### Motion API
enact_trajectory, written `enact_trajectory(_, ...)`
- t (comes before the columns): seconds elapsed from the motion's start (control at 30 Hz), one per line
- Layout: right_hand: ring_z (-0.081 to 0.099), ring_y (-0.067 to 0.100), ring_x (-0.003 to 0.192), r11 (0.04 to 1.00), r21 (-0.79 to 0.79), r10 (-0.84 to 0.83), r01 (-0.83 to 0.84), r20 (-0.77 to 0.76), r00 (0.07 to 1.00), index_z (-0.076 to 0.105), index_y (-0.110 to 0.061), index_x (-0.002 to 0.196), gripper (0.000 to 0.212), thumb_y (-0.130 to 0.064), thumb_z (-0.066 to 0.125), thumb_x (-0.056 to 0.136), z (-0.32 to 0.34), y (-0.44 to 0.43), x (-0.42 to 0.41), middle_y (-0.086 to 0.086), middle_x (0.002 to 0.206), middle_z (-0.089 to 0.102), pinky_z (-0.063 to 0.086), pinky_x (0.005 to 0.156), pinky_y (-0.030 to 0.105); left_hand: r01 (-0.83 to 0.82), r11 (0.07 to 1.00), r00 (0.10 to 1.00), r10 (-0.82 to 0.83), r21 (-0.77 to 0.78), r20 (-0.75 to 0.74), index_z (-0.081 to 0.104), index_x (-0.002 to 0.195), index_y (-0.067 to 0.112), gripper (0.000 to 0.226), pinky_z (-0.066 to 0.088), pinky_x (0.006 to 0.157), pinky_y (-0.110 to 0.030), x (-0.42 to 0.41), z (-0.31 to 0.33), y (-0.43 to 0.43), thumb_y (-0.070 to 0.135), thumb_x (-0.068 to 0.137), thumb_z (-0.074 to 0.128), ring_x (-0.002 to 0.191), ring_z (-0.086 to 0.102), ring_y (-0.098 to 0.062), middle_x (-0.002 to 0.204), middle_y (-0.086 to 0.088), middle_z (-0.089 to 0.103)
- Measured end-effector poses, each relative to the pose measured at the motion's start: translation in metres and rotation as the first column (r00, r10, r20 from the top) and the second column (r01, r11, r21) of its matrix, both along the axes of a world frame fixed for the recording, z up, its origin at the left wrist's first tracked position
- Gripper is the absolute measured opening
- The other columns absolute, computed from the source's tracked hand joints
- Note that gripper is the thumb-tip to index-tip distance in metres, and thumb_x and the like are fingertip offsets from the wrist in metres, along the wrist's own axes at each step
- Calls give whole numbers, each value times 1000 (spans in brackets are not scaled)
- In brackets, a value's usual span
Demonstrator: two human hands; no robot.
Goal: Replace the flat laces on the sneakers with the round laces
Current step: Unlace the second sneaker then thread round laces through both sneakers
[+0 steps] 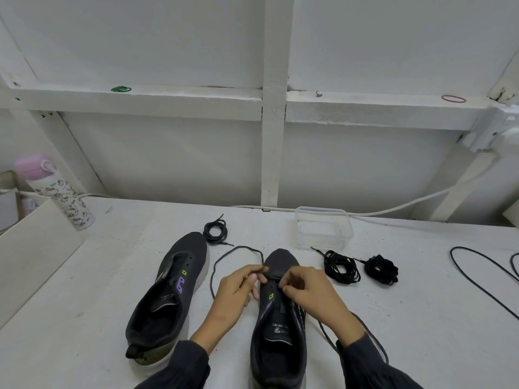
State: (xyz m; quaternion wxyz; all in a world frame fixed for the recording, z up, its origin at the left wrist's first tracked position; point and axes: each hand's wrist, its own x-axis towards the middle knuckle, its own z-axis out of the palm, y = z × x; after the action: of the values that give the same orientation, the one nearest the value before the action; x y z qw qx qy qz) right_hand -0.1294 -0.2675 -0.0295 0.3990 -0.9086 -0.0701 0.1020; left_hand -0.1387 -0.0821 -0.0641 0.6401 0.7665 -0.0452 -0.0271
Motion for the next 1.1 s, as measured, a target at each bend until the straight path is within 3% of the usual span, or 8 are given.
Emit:
enact_trajectory(0.17, 61, 12, 77, 996, -84, -20, 20, 3, 1000, 62, -33, 67, 16, -28, 69, 80, -1, 6, 1, -6, 78, 65, 48, 70, 32, -42, 999, 999, 43, 23, -21, 73, 102, 31, 16, 40, 61, -18, -1, -2, 1, 22, 93, 63, 60, 45, -9, 89, 6, 71)
enact_trajectory(0.27, 60, 12, 78, 996, -74, -54, 55, 20, 998, 65, -32, 71, 12, -29, 67, 82, -4, 9, -1, -6, 81, 64, 48, 71, 31, -77, 997, 997, 77, 4, 1, 76, 92, 29, 10, 47, 73, -25, -1, 0, 0, 22, 88, 70, 73, 58, -13, 92, 7, 73)
enact_trajectory(0.53, 64, 17, 80, 966, 186, -168, 181, -80, 982, 70, -39, 67, 30, -11, 63, 77, -11, 11, -5, -2, 83, 68, 53, 78, 37, -168, 986, 985, 168, -21, -29, 80, 82, 22, 3, 38, 60, -17, -3, 1, 1, 22, 80, 78, 53, 40, -6, 50, 13, 51)
enact_trajectory(0.63, 66, 20, 76, 931, 271, -214, 244, -136, 967, 75, -35, 68, 22, -17, 61, 69, -13, 13, -6, 0, 78, 71, 54, 77, 37, -168, 986, 983, 168, 1, -71, 80, 83, 21, 5, 52, 70, -21, -3, 1, 2, 20, 79, 80, 65, 66, -11, 69, 12, 73)
enact_trajectory(0.73, 55, 12, 62, 931, 273, -210, 241, -140, 968, 78, -26, 74, 24, -6, 64, 75, -15, 12, -6, -4, 61, 60, 47, 65, 29, -158, 985, 985, 162, 66, -63, 80, 79, 28, 9, 55, 80, -32, -2, 1, 5, 20, 78, 80, 78, 71, -23, 81, 9, 76)
enact_trajectory(0.83, 50, 9, 59, 932, 273, -207, 239, -141, 968, 78, -24, 76, 23, -5, 65, 75, -16, 10, -6, -5, 58, 55, 42, 62, 25, -148, 974, 988, 152, 171, -11, 77, 73, 40, 18, 41, 55, -25, -1, -1, 7, 23, 76, 81, 47, 43, -18, 67, 2, 73)
enact_trajectory(0.9, 52, 10, 61, 928, 284, -208, 243, -147, 967, 78, -24, 76, 23, -5, 65, 75, -17, 10, -5, -2, 60, 58, 44, 65, 27, -143, 962, 990, 139, 233, 34, 76, 73, 44, 13, 31, 52, -20, -1, -2, 8, 32, 72, 79, 45, 29, -10, 64, -1, 71)
enact_trajectory(1.1, 54, 12, 63, 919, 308, -212, 247, -144, 967, 78, -24, 76, 23, -6, 65, 76, -20, 11, -4, 9, 64, 63, 46, 67, 28, -143, 915, 990, 128, 378, 64, 74, 74, 44, 8, 50, 65, -25, -2, 1, 7, 43, 69, 68, 68, 60, 1, 79, 28, 70)
